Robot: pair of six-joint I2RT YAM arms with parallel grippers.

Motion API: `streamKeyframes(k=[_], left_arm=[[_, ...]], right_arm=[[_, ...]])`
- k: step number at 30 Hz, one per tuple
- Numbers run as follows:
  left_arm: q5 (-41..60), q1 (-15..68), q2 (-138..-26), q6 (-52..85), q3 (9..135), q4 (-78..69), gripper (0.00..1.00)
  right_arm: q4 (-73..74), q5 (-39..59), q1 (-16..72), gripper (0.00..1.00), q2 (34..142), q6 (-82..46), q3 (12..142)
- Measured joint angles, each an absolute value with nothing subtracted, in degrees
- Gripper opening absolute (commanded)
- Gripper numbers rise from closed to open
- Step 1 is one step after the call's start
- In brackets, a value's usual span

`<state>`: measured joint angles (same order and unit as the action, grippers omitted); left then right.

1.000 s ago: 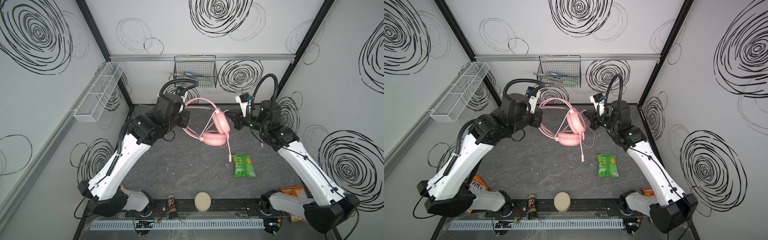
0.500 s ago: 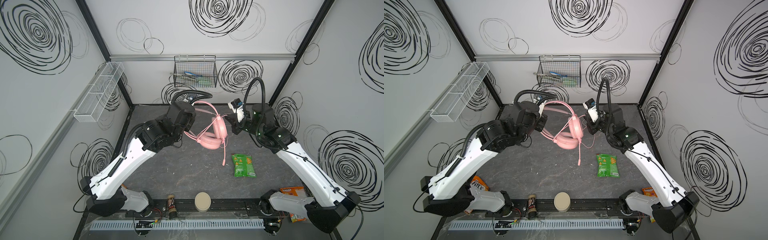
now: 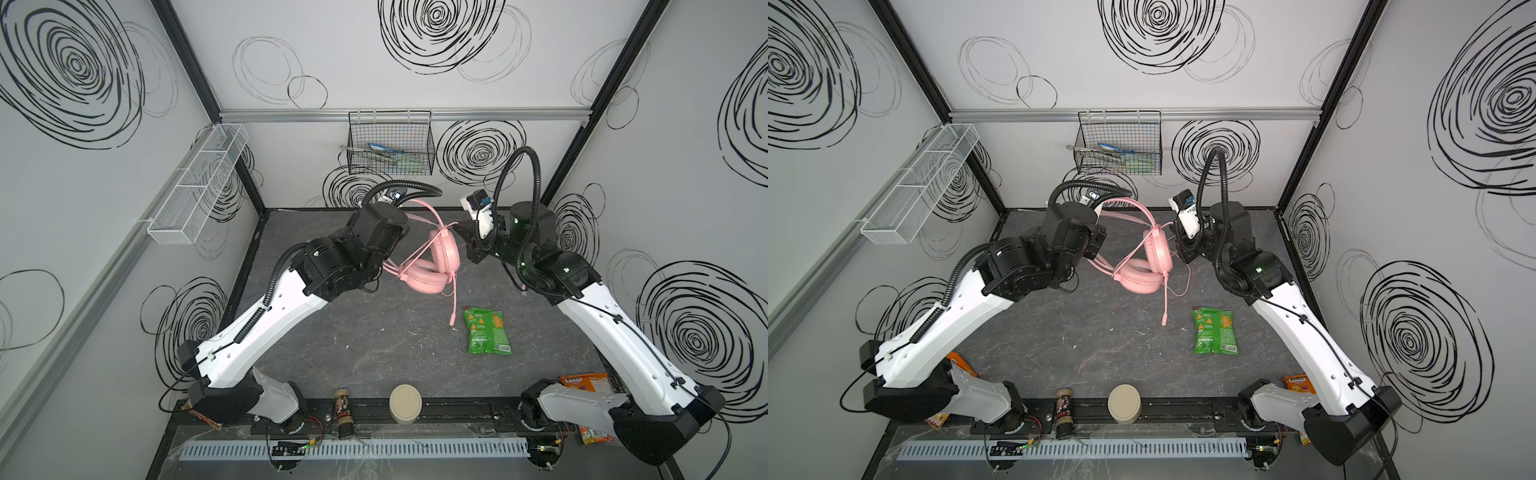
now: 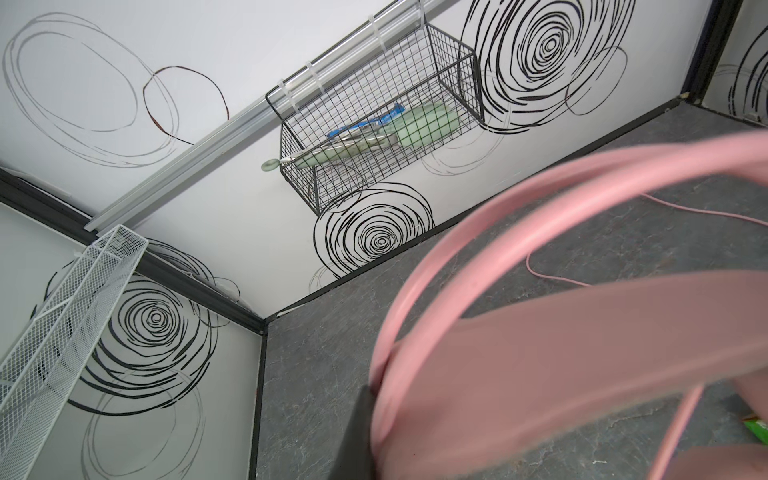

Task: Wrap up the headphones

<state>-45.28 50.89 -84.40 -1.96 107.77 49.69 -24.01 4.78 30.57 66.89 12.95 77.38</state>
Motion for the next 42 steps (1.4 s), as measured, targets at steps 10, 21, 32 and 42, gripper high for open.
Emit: streamKeyframes(k=[10, 21, 32, 42], left_arm=[[-37.82, 51.62, -85.23, 4.58, 118.17, 57.23, 0.0], [-30.57, 50.5, -85.86, 10.59, 121.19, 63.16, 0.0], [-23.57, 46.04, -89.84, 15.88, 133.51, 71.42, 0.0], [-20.1, 44.12, -91.09, 18.33, 135.22, 73.52, 0.0]], right_arm=[[-7.55, 12.36, 23.64, 0.1, 60.47, 10.37, 66.7], [6.22, 18.9, 22.28, 0.11, 69.01, 7.73, 63.61], [22.33, 22.13, 20.56, 0.1, 74.61, 3.44, 59.66], [30.61, 23.9, 19.53, 0.08, 79.64, 5.13, 58.0]])
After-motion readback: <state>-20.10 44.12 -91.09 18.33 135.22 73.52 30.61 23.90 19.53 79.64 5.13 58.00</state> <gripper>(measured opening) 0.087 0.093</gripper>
